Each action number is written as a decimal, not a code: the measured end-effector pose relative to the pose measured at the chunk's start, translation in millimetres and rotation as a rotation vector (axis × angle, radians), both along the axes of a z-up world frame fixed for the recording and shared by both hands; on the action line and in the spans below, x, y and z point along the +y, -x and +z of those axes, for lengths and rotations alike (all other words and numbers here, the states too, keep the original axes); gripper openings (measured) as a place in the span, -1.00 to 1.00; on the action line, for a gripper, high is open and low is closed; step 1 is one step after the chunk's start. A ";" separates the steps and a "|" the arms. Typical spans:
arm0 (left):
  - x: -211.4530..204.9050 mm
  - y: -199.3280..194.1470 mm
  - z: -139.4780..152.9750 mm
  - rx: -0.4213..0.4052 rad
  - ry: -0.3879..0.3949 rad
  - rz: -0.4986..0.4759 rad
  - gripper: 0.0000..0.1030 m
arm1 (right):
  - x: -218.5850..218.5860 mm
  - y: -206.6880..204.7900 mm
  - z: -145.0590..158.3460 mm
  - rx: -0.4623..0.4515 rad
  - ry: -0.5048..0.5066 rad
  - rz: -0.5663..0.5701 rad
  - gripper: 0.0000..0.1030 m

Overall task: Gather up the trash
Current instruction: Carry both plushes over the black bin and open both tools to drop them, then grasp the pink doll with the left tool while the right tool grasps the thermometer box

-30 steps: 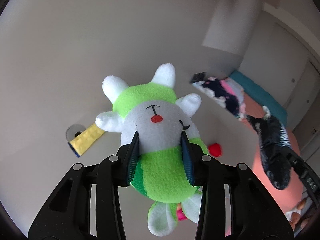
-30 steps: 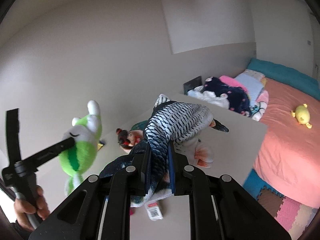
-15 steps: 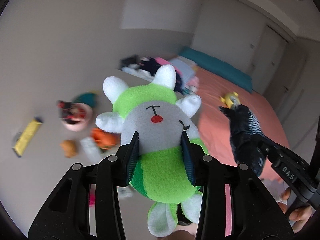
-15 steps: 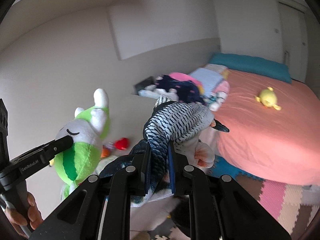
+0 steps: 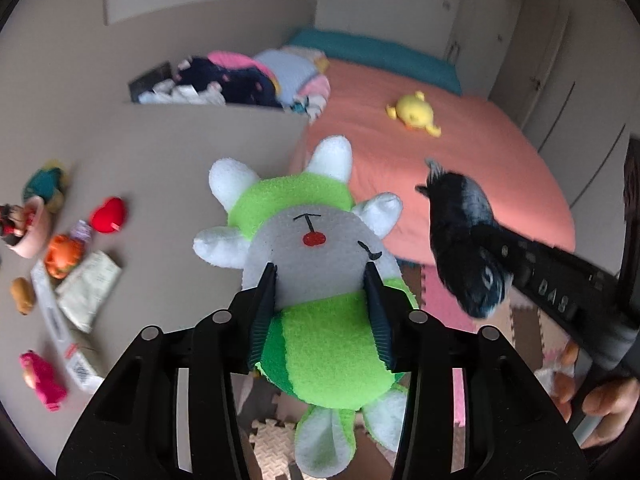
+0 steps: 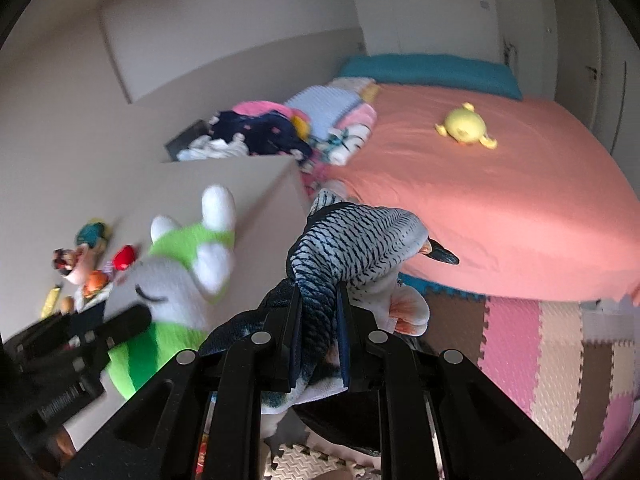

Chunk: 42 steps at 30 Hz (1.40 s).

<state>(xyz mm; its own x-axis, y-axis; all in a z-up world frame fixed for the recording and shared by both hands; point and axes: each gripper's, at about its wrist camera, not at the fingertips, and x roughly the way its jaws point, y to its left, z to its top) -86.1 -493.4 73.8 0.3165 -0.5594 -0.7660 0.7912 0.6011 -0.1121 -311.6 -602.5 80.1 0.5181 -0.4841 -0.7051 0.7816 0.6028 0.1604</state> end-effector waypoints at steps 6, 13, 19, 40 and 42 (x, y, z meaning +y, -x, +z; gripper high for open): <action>-11.8 13.3 -8.4 -0.108 -0.024 -0.005 0.88 | -13.2 14.3 1.1 -0.040 0.044 -0.109 0.56; -4.5 2.0 -5.5 -0.084 -0.015 0.017 0.88 | -7.1 7.3 9.3 -0.043 0.060 -0.070 0.59; 26.8 -12.3 -2.2 -0.087 -0.010 0.070 0.88 | 10.8 -13.1 9.1 -0.022 0.071 -0.023 0.60; 221.8 -77.6 -4.6 -0.074 -0.027 0.388 0.88 | 124.0 -127.8 12.2 -0.015 0.072 0.262 0.60; 234.3 -84.5 -12.8 -0.053 -0.039 0.419 0.88 | 136.3 -139.7 11.1 -0.017 0.063 0.296 0.60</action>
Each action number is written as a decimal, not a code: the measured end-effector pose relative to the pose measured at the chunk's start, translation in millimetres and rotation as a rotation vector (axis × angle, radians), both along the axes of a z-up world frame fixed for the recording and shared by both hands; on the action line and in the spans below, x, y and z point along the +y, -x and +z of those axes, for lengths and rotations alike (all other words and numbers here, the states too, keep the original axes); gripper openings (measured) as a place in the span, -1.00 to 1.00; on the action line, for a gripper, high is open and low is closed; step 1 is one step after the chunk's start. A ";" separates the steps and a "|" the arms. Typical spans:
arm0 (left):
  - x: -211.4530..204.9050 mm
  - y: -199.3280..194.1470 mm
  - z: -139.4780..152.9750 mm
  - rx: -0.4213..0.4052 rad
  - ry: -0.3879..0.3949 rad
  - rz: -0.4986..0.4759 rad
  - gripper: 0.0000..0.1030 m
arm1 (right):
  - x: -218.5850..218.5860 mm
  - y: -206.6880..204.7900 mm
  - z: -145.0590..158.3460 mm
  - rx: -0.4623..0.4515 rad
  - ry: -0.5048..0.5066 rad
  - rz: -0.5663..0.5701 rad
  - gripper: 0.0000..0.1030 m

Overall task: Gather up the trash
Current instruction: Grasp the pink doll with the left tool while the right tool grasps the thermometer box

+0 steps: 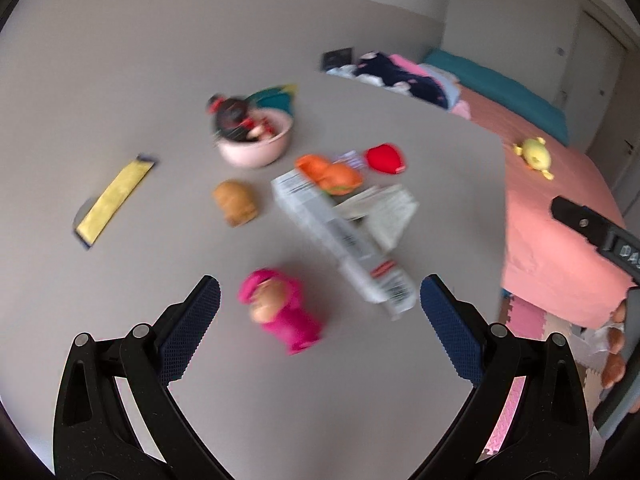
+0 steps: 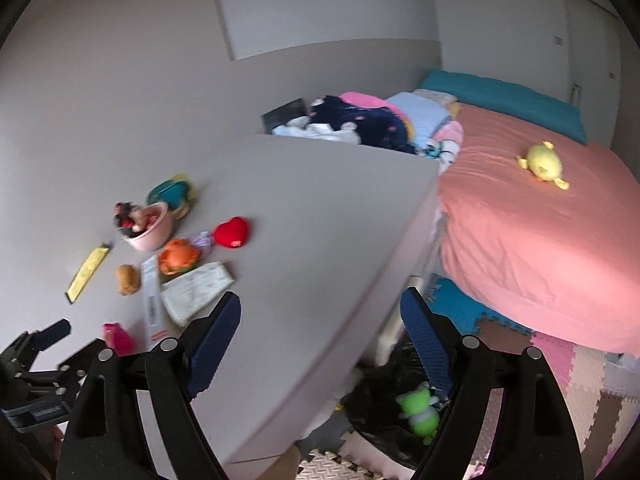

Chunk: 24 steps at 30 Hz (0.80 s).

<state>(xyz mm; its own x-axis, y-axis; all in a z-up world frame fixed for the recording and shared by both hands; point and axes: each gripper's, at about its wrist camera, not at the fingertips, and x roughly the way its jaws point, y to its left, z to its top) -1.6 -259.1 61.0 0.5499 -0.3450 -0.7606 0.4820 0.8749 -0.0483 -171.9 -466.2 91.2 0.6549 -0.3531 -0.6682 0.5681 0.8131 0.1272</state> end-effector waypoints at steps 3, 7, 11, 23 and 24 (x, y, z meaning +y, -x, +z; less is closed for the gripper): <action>13.4 -8.1 -14.0 0.033 -0.006 0.036 0.88 | 16.6 -16.7 -1.9 0.005 -0.015 0.052 0.60; 21.1 -19.4 -32.0 0.073 -0.012 0.061 0.88 | 39.3 -40.8 -2.3 0.010 -0.042 0.147 0.60; 20.3 -27.1 -44.7 0.088 -0.030 0.060 0.88 | 61.0 -68.2 -3.4 0.038 -0.078 0.263 0.30; 28.2 -44.1 -56.7 0.082 -0.042 0.074 0.02 | 98.1 -143.2 -38.9 0.199 -0.125 0.410 -0.25; 29.3 -45.1 -56.3 0.077 -0.048 0.076 -0.03 | 97.3 -147.9 -43.0 0.211 -0.122 0.405 -0.25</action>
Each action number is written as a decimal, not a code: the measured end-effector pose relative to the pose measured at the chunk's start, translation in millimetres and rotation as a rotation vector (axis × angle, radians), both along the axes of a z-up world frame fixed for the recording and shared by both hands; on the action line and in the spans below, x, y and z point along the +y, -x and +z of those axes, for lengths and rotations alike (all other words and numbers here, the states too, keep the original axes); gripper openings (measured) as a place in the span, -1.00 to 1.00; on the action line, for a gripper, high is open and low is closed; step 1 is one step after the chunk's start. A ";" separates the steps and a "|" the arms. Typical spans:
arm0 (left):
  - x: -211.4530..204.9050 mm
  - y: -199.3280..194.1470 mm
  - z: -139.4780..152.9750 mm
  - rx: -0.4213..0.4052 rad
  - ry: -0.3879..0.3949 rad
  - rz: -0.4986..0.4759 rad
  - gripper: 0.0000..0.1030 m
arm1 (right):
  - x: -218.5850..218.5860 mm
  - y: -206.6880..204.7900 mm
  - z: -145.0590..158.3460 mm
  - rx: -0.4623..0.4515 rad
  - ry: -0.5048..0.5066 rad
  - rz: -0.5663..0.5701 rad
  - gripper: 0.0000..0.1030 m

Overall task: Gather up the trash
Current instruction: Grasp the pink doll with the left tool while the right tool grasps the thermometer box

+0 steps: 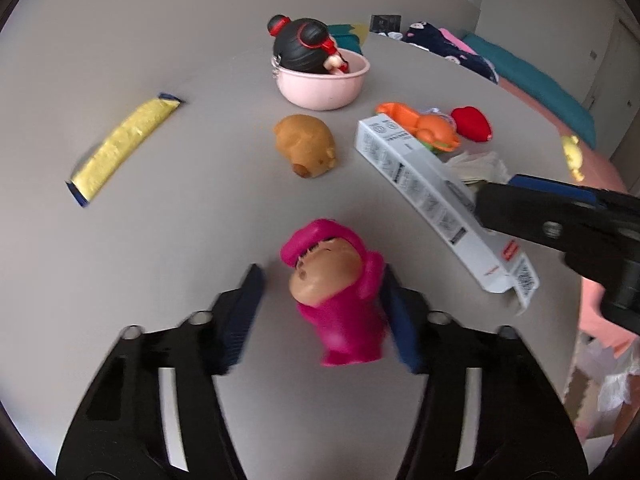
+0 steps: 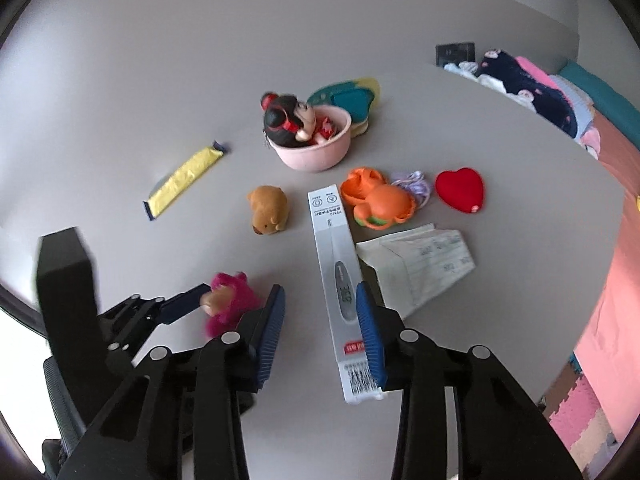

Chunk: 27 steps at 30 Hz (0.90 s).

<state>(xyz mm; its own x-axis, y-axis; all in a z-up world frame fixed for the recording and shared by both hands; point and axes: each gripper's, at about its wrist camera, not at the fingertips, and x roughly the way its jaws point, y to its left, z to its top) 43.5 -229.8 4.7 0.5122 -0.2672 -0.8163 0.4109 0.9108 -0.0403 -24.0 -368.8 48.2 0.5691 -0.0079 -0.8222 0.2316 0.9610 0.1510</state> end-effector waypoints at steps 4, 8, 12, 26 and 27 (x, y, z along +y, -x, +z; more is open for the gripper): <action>8.7 -6.6 1.1 0.006 0.028 0.002 -0.19 | -2.8 -13.3 -11.1 0.013 0.024 -0.009 -0.26; 8.1 -8.8 1.3 0.001 0.029 -0.006 -0.19 | -0.6 -22.5 -13.4 0.023 0.067 -0.004 -0.26; 7.8 -9.6 0.7 -0.003 0.025 -0.009 -0.19 | -2.0 -32.8 -23.8 0.073 0.097 -0.004 -0.26; 9.1 -4.8 5.1 -0.009 0.013 -0.015 -0.26 | 8.9 -14.5 7.4 -0.037 0.016 0.006 -0.44; 9.4 -2.9 8.0 -0.017 0.015 -0.013 -0.26 | 9.1 -12.7 12.6 -0.046 0.017 0.006 -0.44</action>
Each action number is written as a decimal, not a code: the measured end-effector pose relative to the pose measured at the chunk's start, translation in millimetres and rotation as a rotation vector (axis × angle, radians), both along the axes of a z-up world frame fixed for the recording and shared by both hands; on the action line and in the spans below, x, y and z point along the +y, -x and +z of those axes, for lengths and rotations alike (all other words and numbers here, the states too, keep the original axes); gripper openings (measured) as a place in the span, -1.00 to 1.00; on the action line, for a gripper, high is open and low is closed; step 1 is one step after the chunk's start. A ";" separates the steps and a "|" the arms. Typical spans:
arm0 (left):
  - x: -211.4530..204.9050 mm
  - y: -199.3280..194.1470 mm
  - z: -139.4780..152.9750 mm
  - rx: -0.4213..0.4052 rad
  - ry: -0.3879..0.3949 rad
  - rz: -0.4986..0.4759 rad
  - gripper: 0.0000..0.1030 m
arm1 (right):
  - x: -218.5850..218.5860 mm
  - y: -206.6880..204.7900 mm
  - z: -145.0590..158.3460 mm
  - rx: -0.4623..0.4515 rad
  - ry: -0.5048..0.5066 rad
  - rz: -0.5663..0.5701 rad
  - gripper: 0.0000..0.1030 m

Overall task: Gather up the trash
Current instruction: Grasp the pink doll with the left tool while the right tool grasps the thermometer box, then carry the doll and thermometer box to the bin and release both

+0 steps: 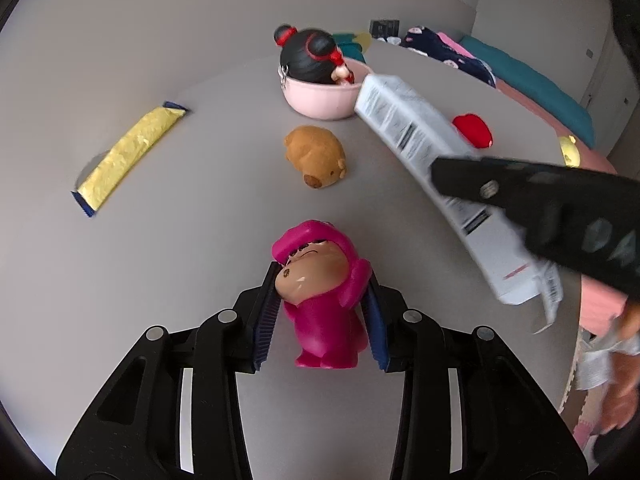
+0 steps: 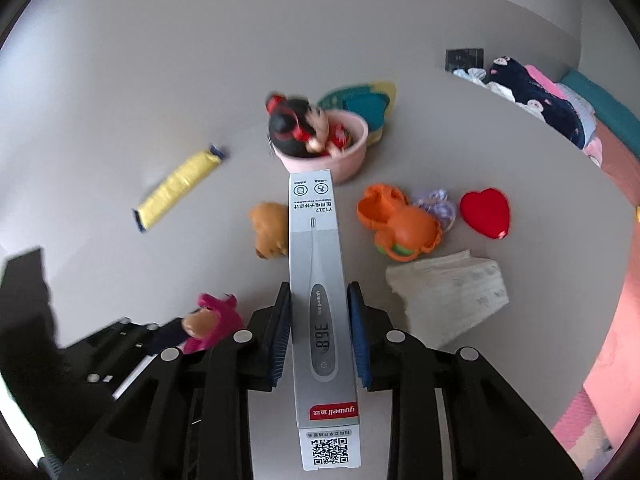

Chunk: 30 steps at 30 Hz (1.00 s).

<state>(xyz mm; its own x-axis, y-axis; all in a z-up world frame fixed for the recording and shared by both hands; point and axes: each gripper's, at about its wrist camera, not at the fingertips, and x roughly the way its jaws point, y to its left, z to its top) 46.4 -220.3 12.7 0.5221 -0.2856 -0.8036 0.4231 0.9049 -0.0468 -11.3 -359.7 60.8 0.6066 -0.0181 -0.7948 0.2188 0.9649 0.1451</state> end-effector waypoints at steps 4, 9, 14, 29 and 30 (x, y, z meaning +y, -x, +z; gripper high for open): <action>-0.3 8.2 13.4 -0.017 0.009 0.000 -0.26 | -6.9 14.5 21.5 -0.041 -0.016 -0.003 -0.43; -12.1 22.8 33.9 -0.051 0.003 -0.017 -0.26 | -20.0 37.4 39.6 -0.083 -0.026 -0.021 -0.43; -33.9 40.1 47.2 -0.072 0.005 -0.057 -0.26 | -38.3 66.7 49.8 -0.106 -0.031 -0.048 -0.43; -145.7 88.9 50.5 -0.055 0.002 -0.248 -0.26 | -133.9 167.6 46.9 -0.126 -0.047 -0.252 -0.42; -155.4 93.1 49.9 -0.053 0.001 -0.266 -0.26 | -142.6 176.6 45.4 -0.126 -0.050 -0.273 -0.42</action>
